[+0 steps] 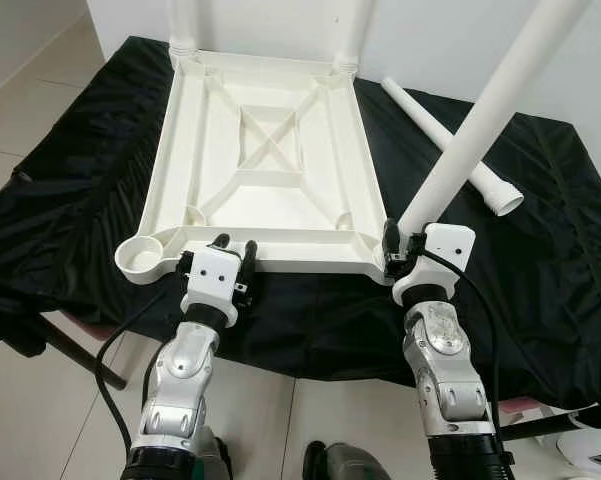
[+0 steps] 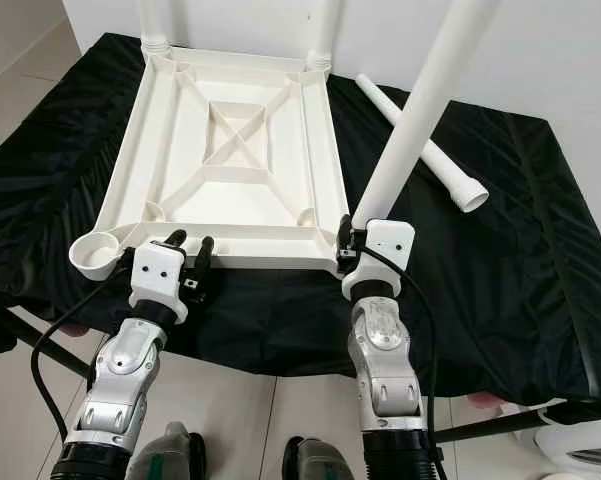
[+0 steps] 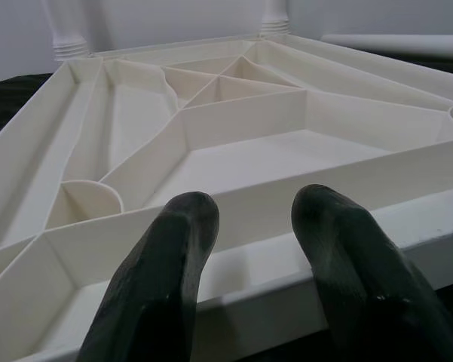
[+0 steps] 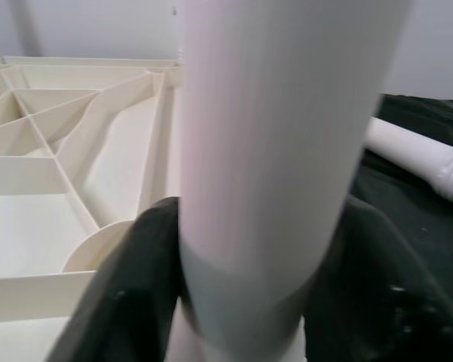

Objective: Building children table

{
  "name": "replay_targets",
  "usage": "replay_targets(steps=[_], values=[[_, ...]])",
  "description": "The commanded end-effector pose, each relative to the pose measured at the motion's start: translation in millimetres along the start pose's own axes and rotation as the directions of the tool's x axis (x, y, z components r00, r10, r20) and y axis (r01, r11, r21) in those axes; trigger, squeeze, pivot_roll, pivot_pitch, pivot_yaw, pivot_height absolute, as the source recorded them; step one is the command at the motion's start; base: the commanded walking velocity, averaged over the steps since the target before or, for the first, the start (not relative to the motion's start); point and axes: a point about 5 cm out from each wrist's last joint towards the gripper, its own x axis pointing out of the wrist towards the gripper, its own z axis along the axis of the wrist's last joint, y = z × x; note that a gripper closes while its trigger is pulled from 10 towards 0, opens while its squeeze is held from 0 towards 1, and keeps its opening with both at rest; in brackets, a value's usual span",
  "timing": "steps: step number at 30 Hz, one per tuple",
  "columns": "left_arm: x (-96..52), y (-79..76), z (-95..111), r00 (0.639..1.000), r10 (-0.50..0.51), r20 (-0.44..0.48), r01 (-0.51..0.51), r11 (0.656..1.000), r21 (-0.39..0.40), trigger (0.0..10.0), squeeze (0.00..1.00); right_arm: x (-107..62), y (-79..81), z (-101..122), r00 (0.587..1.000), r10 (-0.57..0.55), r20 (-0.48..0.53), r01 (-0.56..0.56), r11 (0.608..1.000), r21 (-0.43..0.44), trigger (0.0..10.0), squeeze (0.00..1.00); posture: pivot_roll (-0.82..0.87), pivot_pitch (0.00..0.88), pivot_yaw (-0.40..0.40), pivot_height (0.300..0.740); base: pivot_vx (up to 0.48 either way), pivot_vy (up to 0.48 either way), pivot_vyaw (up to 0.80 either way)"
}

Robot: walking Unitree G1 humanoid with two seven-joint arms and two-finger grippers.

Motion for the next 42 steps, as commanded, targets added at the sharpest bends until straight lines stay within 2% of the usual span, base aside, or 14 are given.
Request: replay_targets(steps=[1, 11, 12, 14, 15, 19, 22, 23, 24, 27, 30, 33, 38, 42], values=[[-3.7, -1.4, -5.0, 0.998, 0.050, -0.029, -0.051, 0.998, -0.024, 10.0, 0.00, -2.2, -16.9, 2.5, 0.997, -0.073, 0.014, 0.073, 0.997, -0.025, 10.0, 1.00, 0.05, 0.069, -0.075, 0.740, 0.000, 0.000, 0.00], [-2.6, -5.2, -1.3, 1.000, 0.019, -0.014, -0.020, 1.000, -0.018, 10.0, 0.00, -1.2, -15.9, 4.2, 0.997, 0.062, 0.039, -0.064, 0.997, 0.039, 10.0, 1.00, 0.05, 0.062, -0.076, 0.740, 0.000, 0.000, 0.00], [-2.5, -8.6, 1.5, 1.000, -0.016, -0.002, 0.016, 1.000, -0.005, 10.0, 0.00, -0.1, -14.8, 3.7, 0.992, 0.123, 0.041, -0.125, 0.990, 0.059, 10.0, 0.00, 0.05, 0.063, -0.079, 0.740, 0.000, 0.000, 0.00], [-2.5, -8.6, 1.5, 1.000, -0.016, -0.002, 0.016, 1.000, -0.005, 10.0, 0.00, -0.1, -14.8, 3.7, 0.992, 0.123, 0.041, -0.125, 0.990, 0.059, 10.0, 0.00, 0.05, 0.063, -0.079, 0.740, 0.000, 0.000, 0.00], [-4.9, -18.6, 9.5, 0.991, -0.131, 0.030, 0.130, 0.991, 0.042, 10.0, 0.00, 3.4, -15.9, 4.7, 0.973, 0.223, 0.055, -0.226, 0.972, 0.063, 10.0, 0.00, 0.05, 0.065, -0.083, 0.740, 0.000, 0.000, 0.00], [-8.3, -25.3, 15.0, 0.975, -0.216, 0.048, 0.212, 0.974, 0.076, 10.0, 0.00, 6.5, -18.9, 6.5, 0.957, 0.282, 0.071, -0.286, 0.957, 0.044, 10.0, 0.00, 0.05, 0.067, -0.085, 0.740, 0.000, 0.000, 0.00], [-12.4, -29.3, 24.5, 0.944, -0.326, 0.057, 0.320, 0.943, 0.089, 10.0, 0.00, 13.1, -26.4, 5.9, 0.899, 0.434, 0.059, -0.435, 0.900, 0.021, 10.0, 0.00, 0.06, 0.066, -0.085, 0.740, 0.000, 0.000, 0.00], [-12.4, -29.3, 24.5, 0.944, -0.326, 0.057, 0.320, 0.943, 0.089, 10.0, 0.00, 13.1, -26.4, 5.9, 0.899, 0.434, 0.059, -0.435, 0.900, 0.021, 10.0, 0.00, 0.06, 0.066, -0.085, 0.740, 0.000, 0.000, 0.00], [-14.1, -30.5, 30.6, 0.922, -0.383, 0.062, 0.375, 0.920, 0.113, 10.0, 0.00, 18.2, -34.5, 6.4, 0.874, 0.484, 0.050, -0.484, 0.875, -0.003, 10.0, 0.00, 0.06, 0.069, -0.087, 0.740, 0.000, 0.000, 0.00], [-15.0, -31.3, 32.5, 0.913, -0.402, 0.064, 0.393, 0.911, 0.124, 10.0, 0.00, 20.0, -37.7, 6.3, 0.868, 0.494, 0.044, -0.495, 0.869, 0.002, 10.0, 0.00, 0.06, 0.069, -0.087, 0.740, 0.000, 0.000, 0.00], [-22.5, -31.3, 38.1, 0.870, -0.490, 0.050, 0.477, 0.864, 0.159, 10.0, 0.00, 25.2, -49.9, 4.2, 0.817, 0.577, -0.005, -0.576, 0.816, -0.033, 10.0, 0.00, 0.07, 0.079, -0.083, 0.740, 0.000, 0.000, 0.00], [-23.9, -30.9, 38.8, 0.862, -0.504, 0.044, 0.492, 0.855, 0.164, 10.0, 0.00, 26.2, -52.8, 4.0, 0.806, 0.591, -0.014, -0.591, 0.806, -0.037, 10.0, 0.00, 0.07, 0.079, -0.083, 0.740, 0.000, 0.000, 0.00], [-27.5, -27.1, 42.7, 0.827, -0.562, 0.019, 0.549, 0.814, 0.191, 10.0, 0.00, 33.8, -68.2, 5.8, 0.737, 0.674, -0.053, -0.676, 0.735, -0.051, 10.0, 0.00, 0.07, 0.090, -0.070, 0.740, 0.000, 0.000, 0.00], [-27.6, -26.4, 43.8, 0.819, -0.573, 0.011, 0.560, 0.804, 0.198, 10.0, 0.00, 36.0, -72.3, 7.8, 0.707, 0.704, -0.065, -0.707, 0.704, -0.062, 10.0, 0.00, 0.07, 0.090, -0.066, 0.740, 0.000, 0.000, 0.00]])
